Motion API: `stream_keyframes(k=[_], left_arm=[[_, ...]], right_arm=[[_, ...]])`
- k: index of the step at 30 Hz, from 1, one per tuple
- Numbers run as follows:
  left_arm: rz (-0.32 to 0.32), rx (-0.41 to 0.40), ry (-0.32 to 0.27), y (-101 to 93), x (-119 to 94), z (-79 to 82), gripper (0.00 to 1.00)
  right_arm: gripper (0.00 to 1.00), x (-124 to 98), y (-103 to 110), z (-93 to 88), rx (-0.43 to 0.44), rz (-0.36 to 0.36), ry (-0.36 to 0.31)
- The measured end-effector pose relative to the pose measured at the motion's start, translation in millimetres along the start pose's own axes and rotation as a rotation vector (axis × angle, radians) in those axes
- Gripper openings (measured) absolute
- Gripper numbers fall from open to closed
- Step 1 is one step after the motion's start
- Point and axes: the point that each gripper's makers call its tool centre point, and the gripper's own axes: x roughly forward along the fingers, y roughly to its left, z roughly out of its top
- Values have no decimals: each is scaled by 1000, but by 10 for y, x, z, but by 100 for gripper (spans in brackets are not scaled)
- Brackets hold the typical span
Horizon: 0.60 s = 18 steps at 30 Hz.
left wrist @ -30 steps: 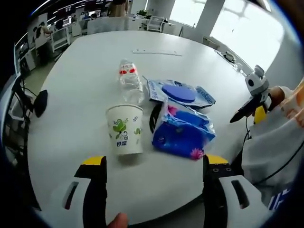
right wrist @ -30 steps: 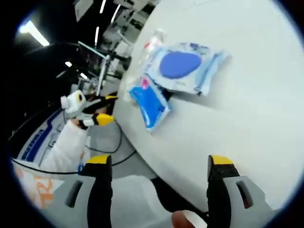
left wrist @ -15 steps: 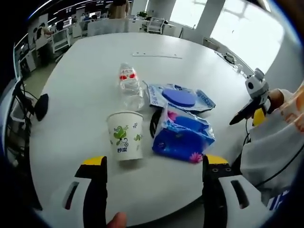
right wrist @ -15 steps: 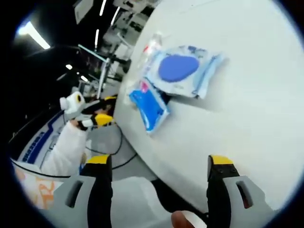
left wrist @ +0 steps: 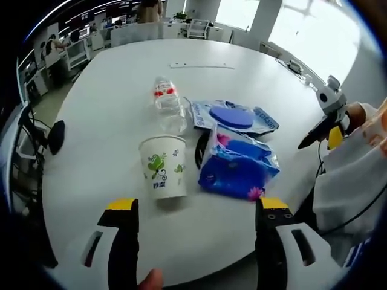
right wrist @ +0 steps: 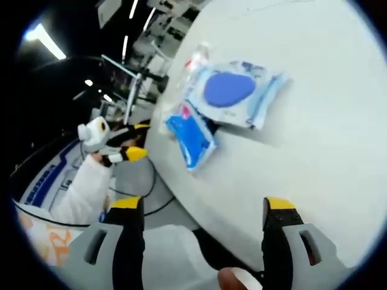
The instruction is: Arrange the tabletop items into an orderly group along one side of the table until the central work area is clear of visible clutter.
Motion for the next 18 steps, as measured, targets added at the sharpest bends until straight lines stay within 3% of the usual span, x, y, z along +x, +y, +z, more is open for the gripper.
stream_keyframes(k=[3, 8, 14, 18], left_arm=[[8, -5, -3, 20, 1, 9, 79], [9, -41, -55, 27, 23, 153, 78], [14, -34, -59, -1, 102, 237, 78], [-4, -34, -64, -63, 165, 279, 78]], right_arm=[[80, -19, 9, 12, -17, -3, -11], [79, -51, 60, 92, -65, 9, -38], [78, -92, 94, 176, -142, -4, -63], [78, -135, 156, 307, -172, 7, -121]])
